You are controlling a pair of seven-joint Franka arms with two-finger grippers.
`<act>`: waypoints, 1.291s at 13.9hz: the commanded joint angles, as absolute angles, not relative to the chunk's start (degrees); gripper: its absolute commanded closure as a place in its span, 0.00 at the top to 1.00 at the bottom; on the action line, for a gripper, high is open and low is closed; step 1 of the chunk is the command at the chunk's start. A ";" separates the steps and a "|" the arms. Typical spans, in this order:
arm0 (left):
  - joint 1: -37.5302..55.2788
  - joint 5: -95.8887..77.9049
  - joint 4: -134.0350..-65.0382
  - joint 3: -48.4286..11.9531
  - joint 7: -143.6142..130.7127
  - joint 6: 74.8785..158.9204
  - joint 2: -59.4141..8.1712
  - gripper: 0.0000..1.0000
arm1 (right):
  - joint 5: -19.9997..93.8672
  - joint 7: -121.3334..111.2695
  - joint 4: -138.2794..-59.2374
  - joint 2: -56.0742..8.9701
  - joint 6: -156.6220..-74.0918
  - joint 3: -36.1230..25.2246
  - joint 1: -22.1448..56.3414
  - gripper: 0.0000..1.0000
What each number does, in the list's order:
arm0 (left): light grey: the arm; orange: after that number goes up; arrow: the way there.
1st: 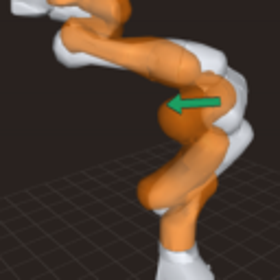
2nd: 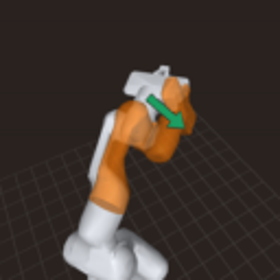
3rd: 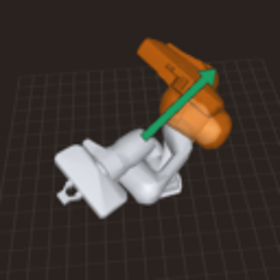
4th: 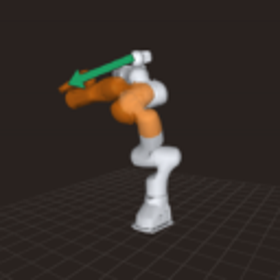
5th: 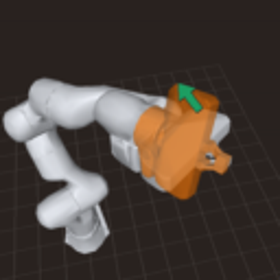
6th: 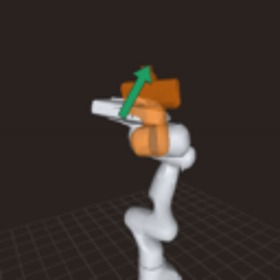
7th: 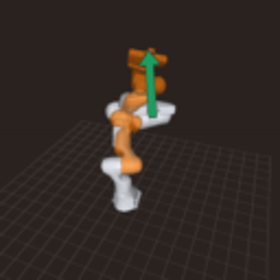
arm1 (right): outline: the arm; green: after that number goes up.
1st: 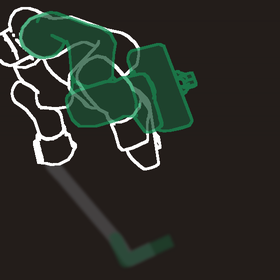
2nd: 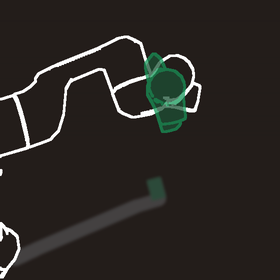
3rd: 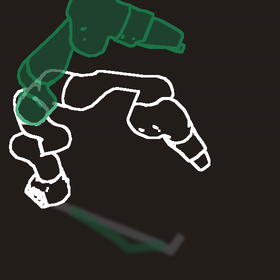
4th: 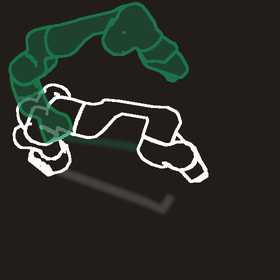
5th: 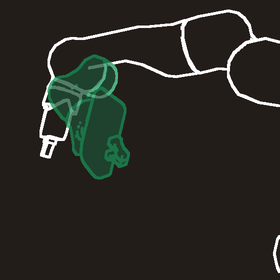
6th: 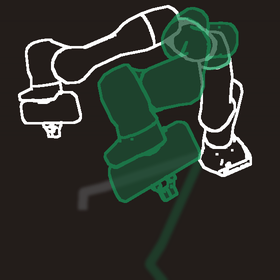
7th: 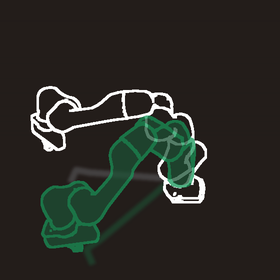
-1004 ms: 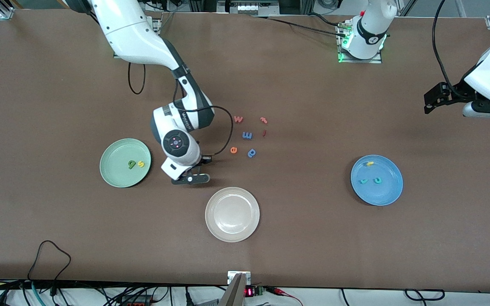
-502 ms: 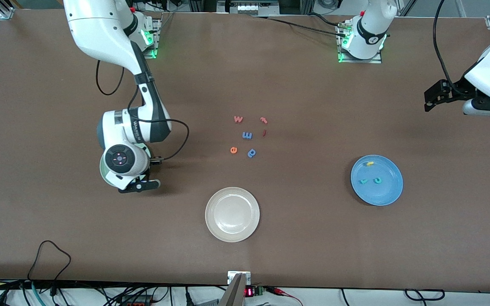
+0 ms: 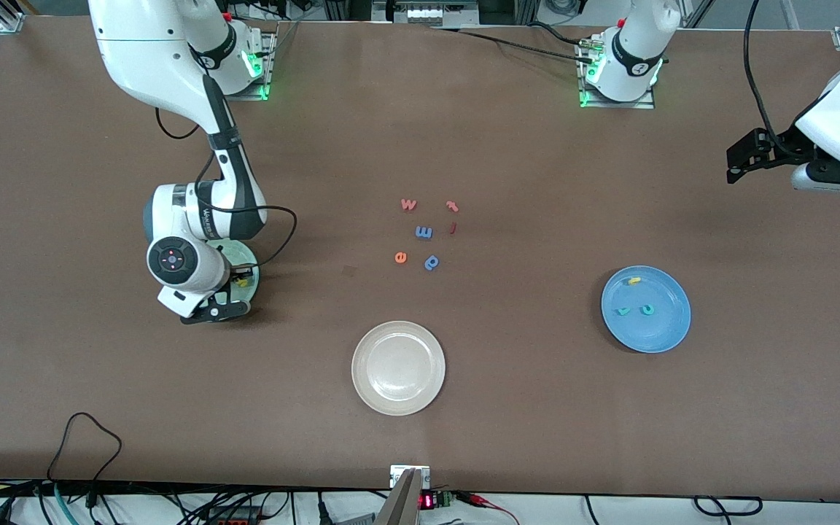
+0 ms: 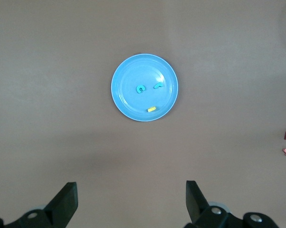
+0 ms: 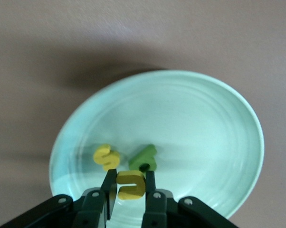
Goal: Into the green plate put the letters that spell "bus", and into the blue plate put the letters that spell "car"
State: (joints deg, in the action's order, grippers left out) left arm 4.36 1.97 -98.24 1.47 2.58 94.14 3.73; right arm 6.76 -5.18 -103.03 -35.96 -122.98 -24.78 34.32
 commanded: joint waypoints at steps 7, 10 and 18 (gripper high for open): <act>4.31 1.14 -96.86 1.85 3.78 91.67 3.60 1.00 | 6.06 -11.78 -107.67 -32.34 -127.26 -24.26 29.62 0.16; 4.22 0.62 -96.68 2.28 3.78 91.84 3.52 1.00 | 7.64 -10.20 -107.14 -33.49 -128.41 -24.17 29.62 0.94; 5.71 -1.05 -93.96 -0.09 4.13 92.29 0.62 1.00 | 8.00 2.98 -90.74 -26.28 -105.34 -24.34 30.32 1.00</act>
State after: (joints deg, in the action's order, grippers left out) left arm 5.65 0.02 -96.87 0.09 2.77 93.14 1.63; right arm 7.65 -0.56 -96.25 -28.66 -113.42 -24.59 30.41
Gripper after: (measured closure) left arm 0.000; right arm 0.000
